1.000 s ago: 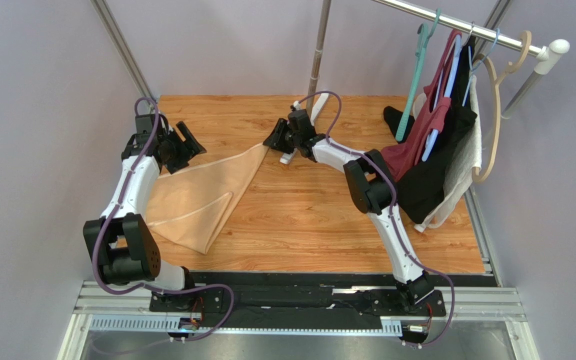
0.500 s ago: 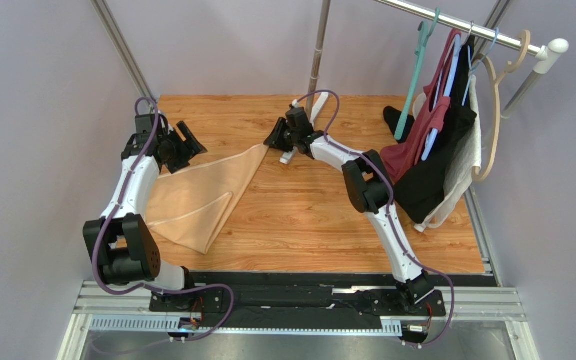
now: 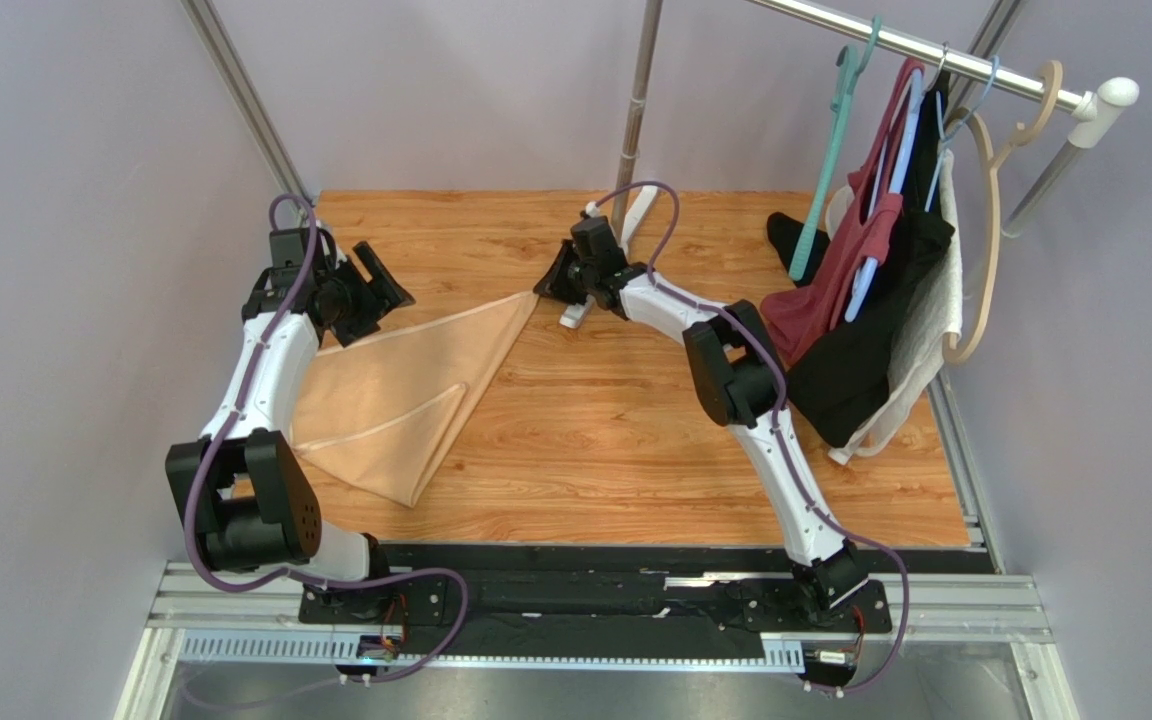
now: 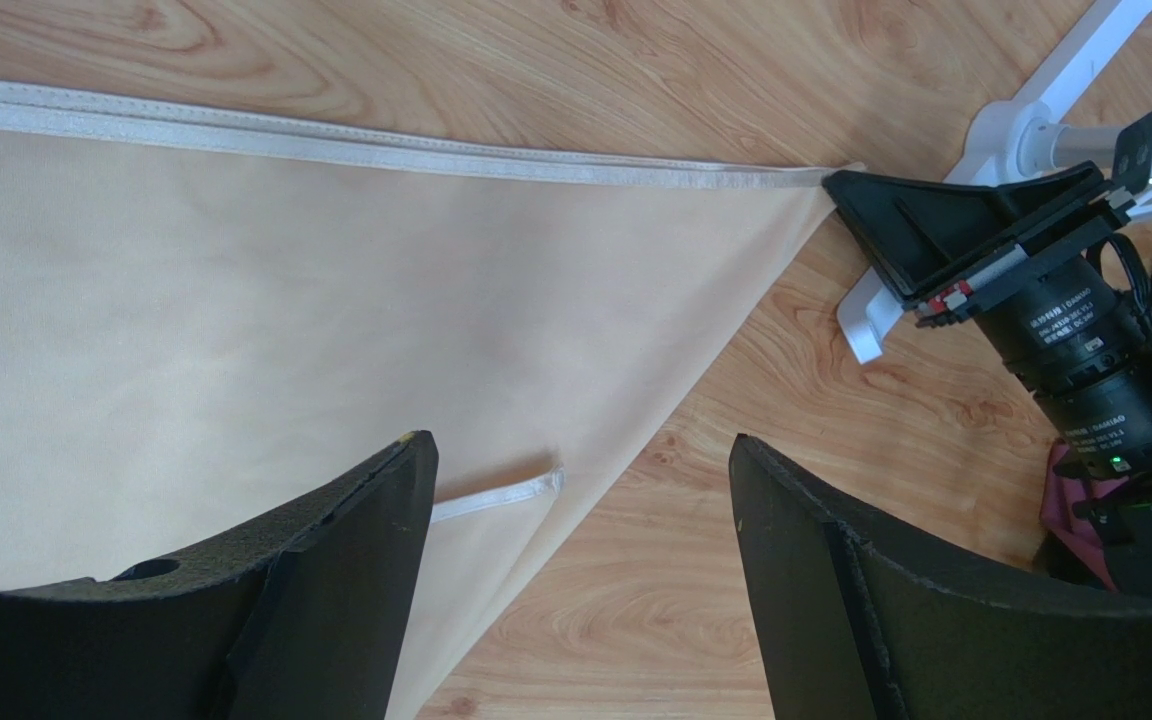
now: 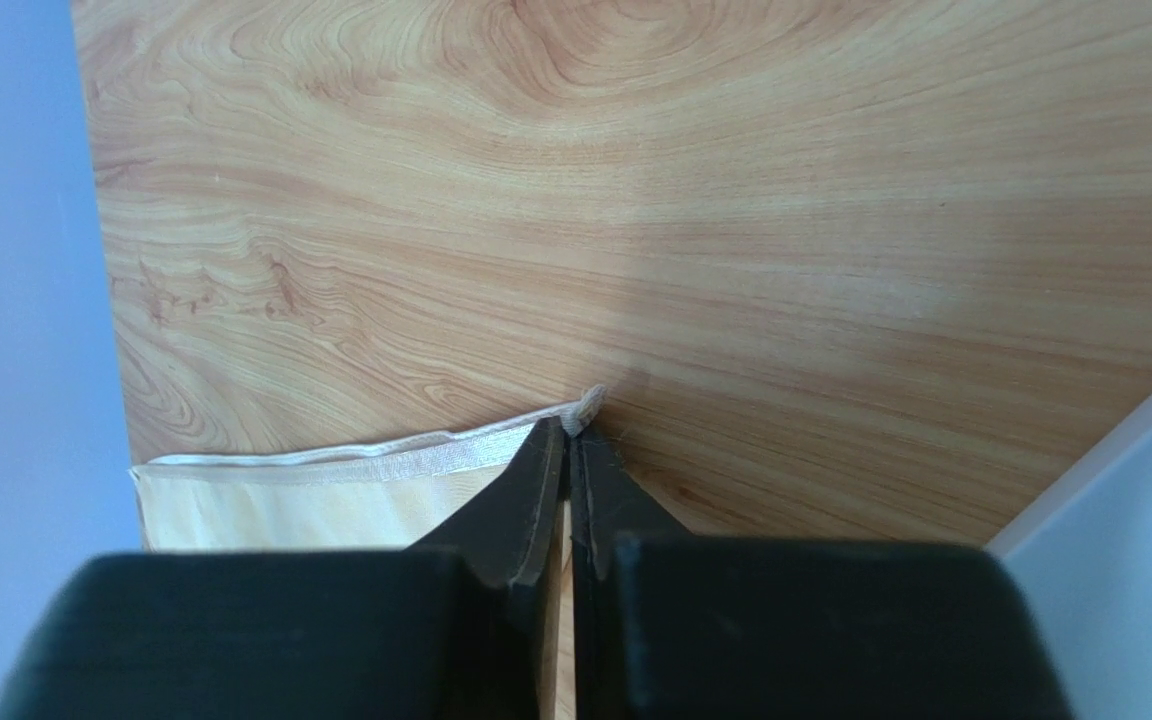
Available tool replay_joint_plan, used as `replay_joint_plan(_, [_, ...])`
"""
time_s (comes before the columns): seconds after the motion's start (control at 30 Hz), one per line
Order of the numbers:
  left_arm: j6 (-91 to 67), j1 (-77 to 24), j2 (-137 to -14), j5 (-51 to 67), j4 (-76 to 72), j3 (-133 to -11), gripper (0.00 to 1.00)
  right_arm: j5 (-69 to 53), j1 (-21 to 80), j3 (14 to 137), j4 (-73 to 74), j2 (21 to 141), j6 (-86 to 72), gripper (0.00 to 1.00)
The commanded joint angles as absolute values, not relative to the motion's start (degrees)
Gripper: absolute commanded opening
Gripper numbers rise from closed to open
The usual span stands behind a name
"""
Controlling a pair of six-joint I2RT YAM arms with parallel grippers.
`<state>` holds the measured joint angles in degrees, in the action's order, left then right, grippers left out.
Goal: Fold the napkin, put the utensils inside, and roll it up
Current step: Fold the napkin
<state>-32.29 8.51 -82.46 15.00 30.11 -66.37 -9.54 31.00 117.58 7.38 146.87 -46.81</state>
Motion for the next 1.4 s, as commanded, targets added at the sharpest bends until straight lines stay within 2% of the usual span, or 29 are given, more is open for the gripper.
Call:
replay_joint_plan(0.0, [-32.96, 8.61, -80.42, 16.17, 28.30, -66.27, 0.81, -7.21, 30.76, 114.00, 6.78, 146.52, -48.33, 0.00])
replay_joint_plan(0.47, [-31.55, 8.61, -78.84, 15.91, 28.65, -67.06, 0.81, -0.09, 27.43, 103.46, -1.39, 135.53, -48.78, 0.00])
replay_joint_plan(0.7, [-30.32, 8.61, -77.52, 15.29, 29.18, -67.85, 0.81, 2.29, 25.93, 102.22, -2.90, 132.19, -47.55, 0.00])
replay_joint_plan(1.03, [-26.28, 8.53, -72.87, 11.09, 32.25, -68.21, 0.81, -9.40, 30.49, 94.66, -17.65, 126.74, -47.73, 0.00])
replay_joint_plan(1.37, [-23.20, 8.53, -64.86, 6.50, 32.43, -62.22, 0.81, -15.03, 39.46, 90.28, -21.18, 123.23, -46.93, 0.00])
